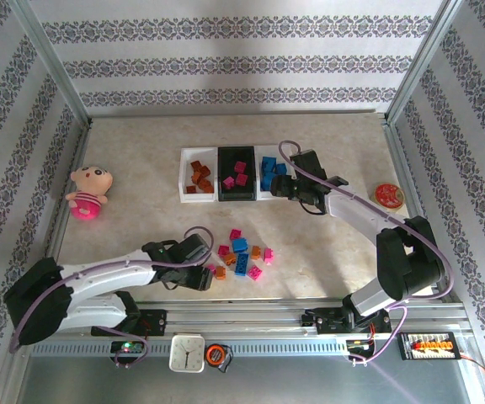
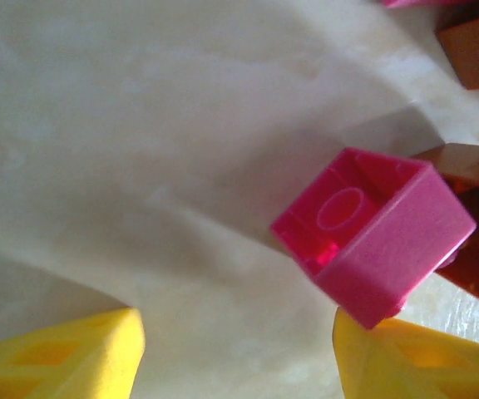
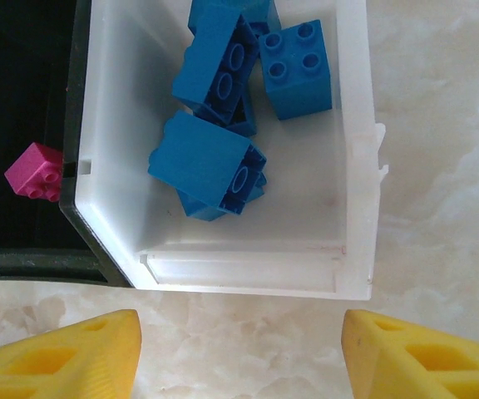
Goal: Sort the legos into containers by color
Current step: Pick up the lego from the middle-left of the table.
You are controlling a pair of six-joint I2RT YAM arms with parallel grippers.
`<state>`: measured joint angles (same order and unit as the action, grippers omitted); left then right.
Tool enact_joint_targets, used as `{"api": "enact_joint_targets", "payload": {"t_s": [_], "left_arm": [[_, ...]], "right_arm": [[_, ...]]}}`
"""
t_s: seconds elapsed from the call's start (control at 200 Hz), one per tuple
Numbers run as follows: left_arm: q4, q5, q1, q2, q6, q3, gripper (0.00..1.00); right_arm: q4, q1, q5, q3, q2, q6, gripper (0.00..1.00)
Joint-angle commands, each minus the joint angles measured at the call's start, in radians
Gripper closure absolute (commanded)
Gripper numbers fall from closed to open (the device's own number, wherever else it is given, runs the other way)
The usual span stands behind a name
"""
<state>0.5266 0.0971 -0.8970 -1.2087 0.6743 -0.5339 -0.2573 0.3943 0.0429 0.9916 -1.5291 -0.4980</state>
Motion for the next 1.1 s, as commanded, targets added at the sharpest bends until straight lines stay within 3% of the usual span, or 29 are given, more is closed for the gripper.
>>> {"api": "enact_joint_targets", "payload": {"t_s": [0.0, 0.28, 0.44, 0.819, 0.989, 1.094], "left_arm": [[-0.077, -0.064, -0.013, -0.067, -0.083, -0.061, 0.40], [-0.014, -0.098, -0.025, -0.096, -0.136, -0.166, 0.43], [0.032, -0.122, -0.033, -0.075, -0.115, -0.144, 0.44], [-0.116, -0.124, -0.033, -0.115, -0.131, -0.137, 0.43], [-0.143, -0.096, -0.034, -0.204, -0.141, -0.159, 0.46], [-0.145, -0.106, -0.033, -0.224, -0.137, -0.159, 0.54]], "right_arm": [[0.008, -0.017, 0.006, -0.016, 0.054, -0.009, 0.35], [0.008, -0.047, 0.020, -0.043, 0.085, -0.005, 0.35], [0.025, -0.052, 0.034, -0.051, 0.077, -0.012, 0.35], [0.029, -0.051, 0.038, -0.054, 0.079, -0.018, 0.35], [0.021, -0.055, 0.033, -0.058, 0.086, -0.013, 0.34], [0.021, -0.057, 0.034, -0.064, 0.091, -0.013, 0.34]]}}
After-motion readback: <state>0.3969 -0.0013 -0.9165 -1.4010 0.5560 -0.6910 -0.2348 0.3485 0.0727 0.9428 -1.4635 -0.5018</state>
